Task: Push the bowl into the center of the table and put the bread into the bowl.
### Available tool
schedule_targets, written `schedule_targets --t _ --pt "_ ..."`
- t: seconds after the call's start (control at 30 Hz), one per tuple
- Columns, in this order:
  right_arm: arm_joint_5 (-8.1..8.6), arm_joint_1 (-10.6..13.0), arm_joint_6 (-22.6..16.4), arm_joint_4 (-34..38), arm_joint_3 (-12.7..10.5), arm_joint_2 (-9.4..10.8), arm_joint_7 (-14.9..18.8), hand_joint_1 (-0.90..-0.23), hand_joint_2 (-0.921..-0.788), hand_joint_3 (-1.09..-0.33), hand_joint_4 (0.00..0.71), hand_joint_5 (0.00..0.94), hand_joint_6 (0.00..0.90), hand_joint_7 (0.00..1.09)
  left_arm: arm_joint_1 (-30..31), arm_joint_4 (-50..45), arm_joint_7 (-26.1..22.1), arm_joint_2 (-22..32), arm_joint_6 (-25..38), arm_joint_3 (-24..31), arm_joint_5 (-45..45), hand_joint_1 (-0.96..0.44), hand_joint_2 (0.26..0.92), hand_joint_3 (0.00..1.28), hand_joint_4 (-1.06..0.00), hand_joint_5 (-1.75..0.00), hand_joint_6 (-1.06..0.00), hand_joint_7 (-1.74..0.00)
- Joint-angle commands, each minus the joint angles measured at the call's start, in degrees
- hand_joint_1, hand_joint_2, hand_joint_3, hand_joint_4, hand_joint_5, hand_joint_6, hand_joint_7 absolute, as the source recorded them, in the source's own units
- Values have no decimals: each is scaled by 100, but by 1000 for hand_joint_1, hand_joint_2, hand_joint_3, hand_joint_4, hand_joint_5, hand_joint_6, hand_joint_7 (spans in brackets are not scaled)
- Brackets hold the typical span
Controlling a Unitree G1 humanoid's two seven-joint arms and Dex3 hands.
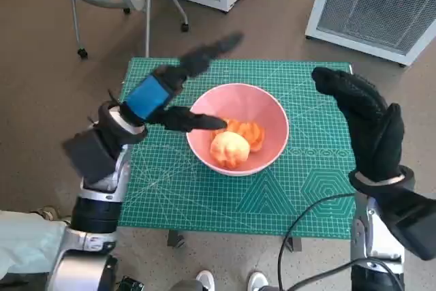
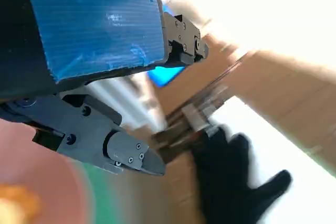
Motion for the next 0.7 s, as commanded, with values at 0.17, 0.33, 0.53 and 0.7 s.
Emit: schedule_targets --t 0.17,0.33,0.53,0.7 --pt "-91 -234 176 -145 83 -89 -83 -674 -921 -733 99 0 -1 406 177 -33 587 -638 68 349 -371 -633 921 255 -168 -25 -262 -54" --pt "-133 -353 224 -151 117 -89 -119 -679 -921 -736 96 0 -1 402 216 -60 785 -718 45 385 -244 -652 921 265 -197 -35 -276 -64" --pt "-183 -498 266 -95 138 -116 -132 -684 -921 -738 102 4 -1 403 214 20 549 -641 -19 384 -332 -676 921 282 -217 -37 -272 -66" --pt "-220 -571 296 -63 159 -148 -148 -687 -921 -740 113 8 -1 413 192 94 409 -646 -51 428 -396 -665 921 313 -213 -27 -241 -52"
